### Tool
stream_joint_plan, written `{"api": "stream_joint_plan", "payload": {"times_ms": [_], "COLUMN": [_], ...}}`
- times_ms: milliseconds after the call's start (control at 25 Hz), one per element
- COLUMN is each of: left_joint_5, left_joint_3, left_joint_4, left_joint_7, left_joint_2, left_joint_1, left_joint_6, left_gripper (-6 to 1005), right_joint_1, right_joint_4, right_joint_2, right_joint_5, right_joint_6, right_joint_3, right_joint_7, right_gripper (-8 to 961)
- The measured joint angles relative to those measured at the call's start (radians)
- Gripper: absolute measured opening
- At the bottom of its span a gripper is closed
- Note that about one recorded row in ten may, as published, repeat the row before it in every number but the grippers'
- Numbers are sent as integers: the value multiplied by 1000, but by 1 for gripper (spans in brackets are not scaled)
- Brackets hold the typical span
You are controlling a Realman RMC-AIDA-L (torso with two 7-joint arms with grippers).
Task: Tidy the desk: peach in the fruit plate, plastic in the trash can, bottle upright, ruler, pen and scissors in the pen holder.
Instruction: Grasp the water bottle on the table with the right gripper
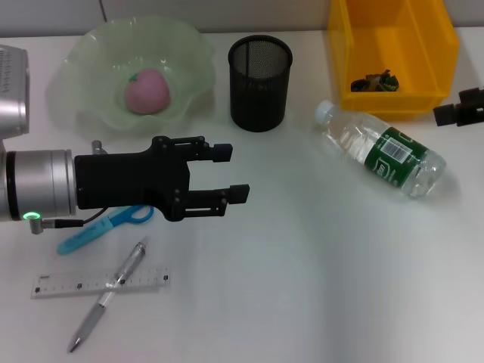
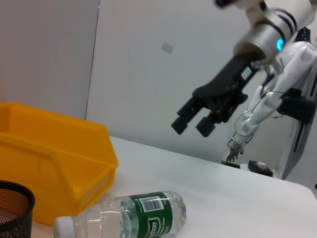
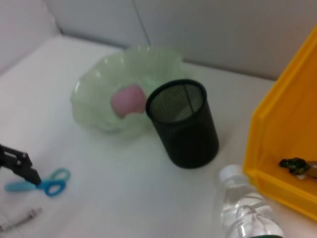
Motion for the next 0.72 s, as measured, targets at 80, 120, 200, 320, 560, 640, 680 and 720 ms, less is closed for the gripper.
{"api": "stream_joint_plan", "payload": {"times_ms": [80,120,200,320,560,640,680,720], "left_joint_5": [0,0,0,0,-3,-14,-14,-18], "left_joint_3": [0,0,0,0,0,0,0,1], "left_joint_4": [0,0,0,0,0,0,0,0], "left_joint_7": [3,5,5,5,6,6,6,6], "left_joint_2": [0,0,0,0,0,0,0,0], "left_joint_1": [1,2,3,3,3,4,4,4], "left_joint_6": [0,0,0,0,0,0,0,0], "left_gripper": [673,673,673,672,671,671,671,671], "right_joint_1": [23,50,100,161,212,227,234,239], "right_joint_4": [2,8,31,107,247,287,305,317], "right_joint_2": [-2,-3,-7,-14,3,3,4,7], "right_joint_5": [-31,-70,-148,-229,-296,-308,-317,-326], "right_joint_6": [-5,-5,-5,-5,123,153,169,185], "right_joint_3": [-1,-4,-11,-56,-152,-194,-217,-234], "right_joint_7": [8,18,31,40,40,40,40,42], "right_gripper": [728,728,728,728,729,729,729,729]}}
